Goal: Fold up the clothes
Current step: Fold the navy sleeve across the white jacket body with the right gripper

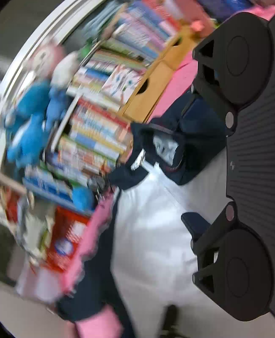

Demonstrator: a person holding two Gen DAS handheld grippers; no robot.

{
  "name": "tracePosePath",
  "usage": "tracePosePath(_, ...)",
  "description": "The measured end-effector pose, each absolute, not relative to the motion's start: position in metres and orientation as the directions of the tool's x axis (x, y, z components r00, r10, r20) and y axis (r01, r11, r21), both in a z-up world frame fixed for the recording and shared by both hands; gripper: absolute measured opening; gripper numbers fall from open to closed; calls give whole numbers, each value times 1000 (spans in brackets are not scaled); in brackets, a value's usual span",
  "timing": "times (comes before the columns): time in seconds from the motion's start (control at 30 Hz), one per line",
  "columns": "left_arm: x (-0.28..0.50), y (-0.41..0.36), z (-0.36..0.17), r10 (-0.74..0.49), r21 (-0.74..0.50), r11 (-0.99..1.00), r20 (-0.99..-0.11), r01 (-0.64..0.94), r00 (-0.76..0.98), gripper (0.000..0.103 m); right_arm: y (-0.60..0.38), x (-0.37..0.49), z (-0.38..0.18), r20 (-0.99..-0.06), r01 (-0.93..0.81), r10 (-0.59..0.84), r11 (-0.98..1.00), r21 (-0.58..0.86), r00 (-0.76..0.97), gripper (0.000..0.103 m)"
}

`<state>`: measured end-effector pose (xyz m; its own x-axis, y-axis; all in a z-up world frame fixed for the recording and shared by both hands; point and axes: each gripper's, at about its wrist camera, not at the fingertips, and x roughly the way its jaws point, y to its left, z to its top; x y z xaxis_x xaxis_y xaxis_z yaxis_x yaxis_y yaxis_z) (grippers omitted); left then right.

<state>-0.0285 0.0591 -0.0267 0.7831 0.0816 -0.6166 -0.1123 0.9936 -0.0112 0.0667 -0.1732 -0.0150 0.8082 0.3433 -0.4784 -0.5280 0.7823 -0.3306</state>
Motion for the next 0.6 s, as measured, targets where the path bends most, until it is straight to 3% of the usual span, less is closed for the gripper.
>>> tracePosePath(0.13, -30, 61, -27, 62, -32, 994, -605, -102, 794, 103, -176, 105, -7, -530, -453, 341, 887, -93, 776, 95)
tracePosePath(0.17, -30, 61, -27, 57, -38, 994, -602, -99, 796, 103, -174, 119, -8, -549, -431, 342, 902, -37, 763, 86)
tracePosePath(0.2, -32, 63, -27, 51, -45, 994, -599, -97, 799, 103, -167, 138, -11, -582, -394, 322, 919, 3, 746, 40)
tracePosePath(0.23, -33, 65, -27, 45, -54, 994, -595, -96, 802, 103, -160, 156, -13, -612, -359, 305, 933, 37, 730, 18)
tracePosePath(0.33, -35, 69, -27, 31, -78, 992, -585, -94, 810, 103, -126, 191, -1, -641, -321, 296, 944, 81, 708, 18)
tracePosePath(0.43, -36, 72, -26, 18, -98, 991, -577, -91, 816, 103, -86, 179, 19, -575, -484, 444, 870, 93, 688, 18)
tracePosePath(0.47, -36, 72, -26, 15, -101, 991, -576, -90, 818, 103, -80, 170, 23, -555, -563, 518, 820, 105, 651, 22)
tracePosePath(0.53, -37, 73, -26, 10, -109, 990, -572, -88, 820, 103, -68, 153, 29, -519, -693, 637, 712, 113, 570, 53)
tracePosePath(0.57, -37, 73, -26, 8, -112, 990, -570, -87, 821, 103, -64, 147, 28, -533, -682, 605, 728, 70, 591, 90)
tracePosePath(0.6, -38, 74, -26, 5, -116, 989, -568, -86, 823, 103, -61, 141, 27, -544, -671, 574, 741, 25, 612, 102)
